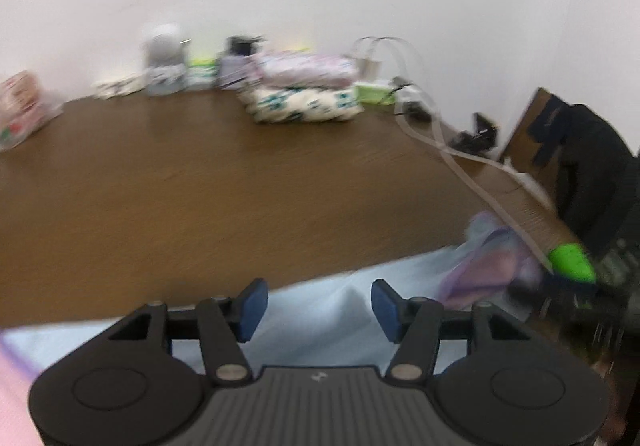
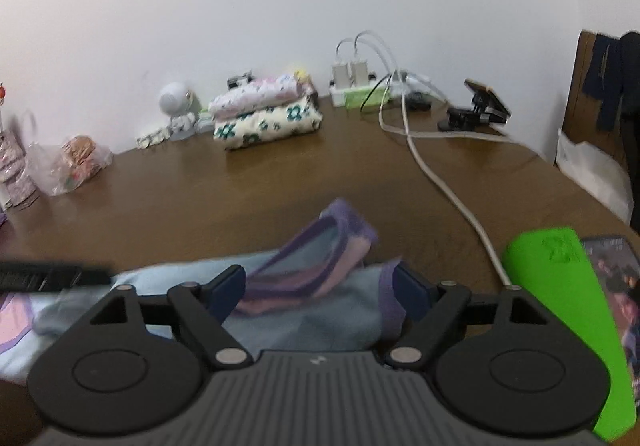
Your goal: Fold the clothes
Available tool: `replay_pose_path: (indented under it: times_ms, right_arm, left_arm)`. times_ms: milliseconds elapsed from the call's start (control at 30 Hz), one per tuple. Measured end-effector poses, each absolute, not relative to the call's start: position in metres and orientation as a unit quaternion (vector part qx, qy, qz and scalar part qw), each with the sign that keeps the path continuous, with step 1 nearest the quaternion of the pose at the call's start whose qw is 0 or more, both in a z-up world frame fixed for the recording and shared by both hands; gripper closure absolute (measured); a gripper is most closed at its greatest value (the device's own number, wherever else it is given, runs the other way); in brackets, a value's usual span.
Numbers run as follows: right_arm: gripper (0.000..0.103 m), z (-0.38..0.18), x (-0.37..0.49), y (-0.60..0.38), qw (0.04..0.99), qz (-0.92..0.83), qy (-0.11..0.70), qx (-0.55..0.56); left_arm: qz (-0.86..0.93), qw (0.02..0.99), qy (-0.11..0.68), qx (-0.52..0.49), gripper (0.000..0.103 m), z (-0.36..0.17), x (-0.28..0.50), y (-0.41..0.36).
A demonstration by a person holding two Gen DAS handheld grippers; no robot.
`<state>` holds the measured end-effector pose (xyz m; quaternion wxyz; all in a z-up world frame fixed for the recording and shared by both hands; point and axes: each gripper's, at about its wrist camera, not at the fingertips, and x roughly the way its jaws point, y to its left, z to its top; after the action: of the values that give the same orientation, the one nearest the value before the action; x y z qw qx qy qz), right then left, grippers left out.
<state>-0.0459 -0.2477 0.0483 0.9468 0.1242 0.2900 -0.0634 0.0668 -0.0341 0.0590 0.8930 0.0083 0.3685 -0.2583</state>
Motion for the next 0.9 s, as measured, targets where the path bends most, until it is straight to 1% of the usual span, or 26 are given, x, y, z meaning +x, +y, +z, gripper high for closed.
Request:
replay_pose_path:
  times_ms: [33, 67, 133, 167, 333, 367, 467, 533, 600, 633, 667, 700, 733, 767, 800, 867, 900]
  right_arm:
    - [0.019, 0.047, -0.048, -0.248, 0.945, -0.058, 0.295, 0.132]
    - [0.019, 0.045, -0.048, -0.251, 0.942, -0.055, 0.298, 0.143]
    - [0.018, 0.041, -0.048, -0.255, 0.937, -0.048, 0.304, 0.165]
    - [0.018, 0.04, -0.048, -0.257, 0.934, -0.044, 0.308, 0.175]
    - [0.018, 0.03, -0.048, -0.269, 0.918, -0.027, 0.322, 0.23]
    - [0.018, 0.029, -0.047, -0.272, 0.915, -0.027, 0.321, 0.241]
    - [0.018, 0.027, -0.038, -0.281, 0.911, -0.038, 0.305, 0.273]
    - [0.018, 0.027, -0.031, -0.284, 0.908, -0.04, 0.298, 0.291]
    - [0.022, 0.026, -0.024, -0.283, 0.91, -0.054, 0.295, 0.286]
    - [0.03, 0.024, -0.021, -0.282, 0.911, -0.063, 0.295, 0.281]
    - [0.034, 0.022, -0.02, -0.282, 0.911, -0.071, 0.294, 0.281]
    - [0.036, 0.021, -0.018, -0.282, 0.91, -0.077, 0.293, 0.282]
    - [0.046, 0.021, -0.018, -0.283, 0.911, -0.079, 0.292, 0.282]
    - [0.05, 0.02, -0.017, -0.282, 0.912, -0.077, 0.291, 0.278]
    - [0.06, 0.019, -0.016, -0.281, 0.914, -0.075, 0.291, 0.274]
    - [0.082, 0.017, -0.015, -0.28, 0.917, -0.07, 0.29, 0.266]
    - [0.084, 0.017, -0.015, -0.28, 0.918, -0.068, 0.289, 0.262]
  left_arm:
    - [-0.269, 0.889, 0.371, 0.006, 0.047, 0.06, 0.072, -0.044]
    - [-0.281, 0.883, 0.376, 0.002, 0.05, 0.06, 0.077, -0.054]
    - [-0.309, 0.868, 0.388, -0.007, 0.061, 0.058, 0.087, -0.073]
    - [-0.331, 0.855, 0.399, -0.015, 0.07, 0.055, 0.091, -0.083]
    - [-0.348, 0.819, 0.451, -0.063, 0.087, 0.033, 0.107, -0.094]
    - [-0.349, 0.813, 0.461, -0.073, 0.089, 0.029, 0.11, -0.095]
    - [-0.35, 0.791, 0.491, -0.101, 0.089, 0.015, 0.119, -0.099]
    - [-0.354, 0.784, 0.497, -0.118, 0.089, 0.011, 0.122, -0.097]
    - [-0.357, 0.778, 0.498, -0.137, 0.088, 0.008, 0.123, -0.091]
    - [-0.355, 0.774, 0.502, -0.153, 0.087, 0.005, 0.124, -0.086]
    - [-0.352, 0.77, 0.505, -0.165, 0.087, 0.005, 0.125, -0.081]
    - [-0.349, 0.768, 0.508, -0.171, 0.086, 0.008, 0.127, -0.076]
    - [-0.348, 0.771, 0.503, -0.177, 0.084, 0.014, 0.126, -0.068]
    - [-0.349, 0.78, 0.487, -0.182, 0.075, 0.022, 0.122, -0.056]
    - [-0.349, 0.788, 0.47, -0.187, 0.065, 0.03, 0.117, -0.044]
    - [-0.345, 0.807, 0.438, -0.192, 0.057, 0.047, 0.108, -0.021]
    - [-0.334, 0.821, 0.425, -0.185, 0.055, 0.054, 0.103, -0.009]
